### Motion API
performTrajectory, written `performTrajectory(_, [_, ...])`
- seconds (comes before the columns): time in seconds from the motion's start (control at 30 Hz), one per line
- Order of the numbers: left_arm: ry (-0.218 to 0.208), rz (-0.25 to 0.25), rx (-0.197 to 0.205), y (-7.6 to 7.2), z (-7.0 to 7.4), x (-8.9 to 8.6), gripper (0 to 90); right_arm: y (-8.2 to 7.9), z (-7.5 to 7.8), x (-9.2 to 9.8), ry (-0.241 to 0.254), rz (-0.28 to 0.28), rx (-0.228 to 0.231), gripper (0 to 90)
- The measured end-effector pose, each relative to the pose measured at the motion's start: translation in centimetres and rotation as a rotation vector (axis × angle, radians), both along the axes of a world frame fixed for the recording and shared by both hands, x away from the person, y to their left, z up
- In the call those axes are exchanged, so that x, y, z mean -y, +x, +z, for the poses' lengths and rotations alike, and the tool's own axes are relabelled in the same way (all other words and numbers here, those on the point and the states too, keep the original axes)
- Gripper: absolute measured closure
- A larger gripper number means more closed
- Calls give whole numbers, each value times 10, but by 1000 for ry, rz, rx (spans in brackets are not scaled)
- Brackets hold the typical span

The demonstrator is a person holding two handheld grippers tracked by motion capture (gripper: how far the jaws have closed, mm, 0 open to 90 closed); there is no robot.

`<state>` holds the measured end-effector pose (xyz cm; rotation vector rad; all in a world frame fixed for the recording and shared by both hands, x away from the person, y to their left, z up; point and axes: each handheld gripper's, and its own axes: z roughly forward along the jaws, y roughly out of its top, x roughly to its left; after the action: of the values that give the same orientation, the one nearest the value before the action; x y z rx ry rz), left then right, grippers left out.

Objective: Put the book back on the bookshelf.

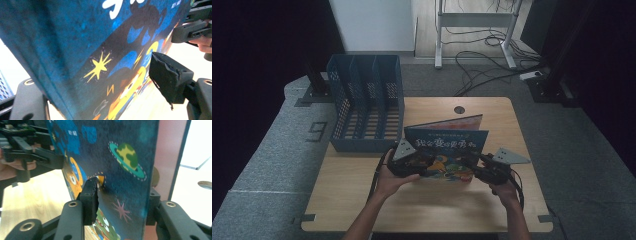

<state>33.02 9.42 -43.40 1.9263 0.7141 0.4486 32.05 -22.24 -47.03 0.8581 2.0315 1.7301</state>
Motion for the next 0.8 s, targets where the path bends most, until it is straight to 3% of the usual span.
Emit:
performTrajectory(0.23, [-3, -8, 6, -4, 0, -1, 250, 3, -4, 0, 20, -40, -8, 494])
performTrajectory(0.37, [0, -19, 15, -6, -1, 1, 261, 6, -9, 2, -6, -110, -15, 472])
performTrajectory(0.47, [-4, -22, 20, -7, -1, 2, 274, 9, -13, 4, 14, -118, -33, 476])
performTrajectory(0.67, [-35, -20, 39, -9, 2, 2, 315, 9, -14, 4, 21, -123, -32, 464])
performTrajectory(0.8, [-34, -9, 45, -9, 2, 3, 337, 9, -14, 3, 17, -134, -24, 453])
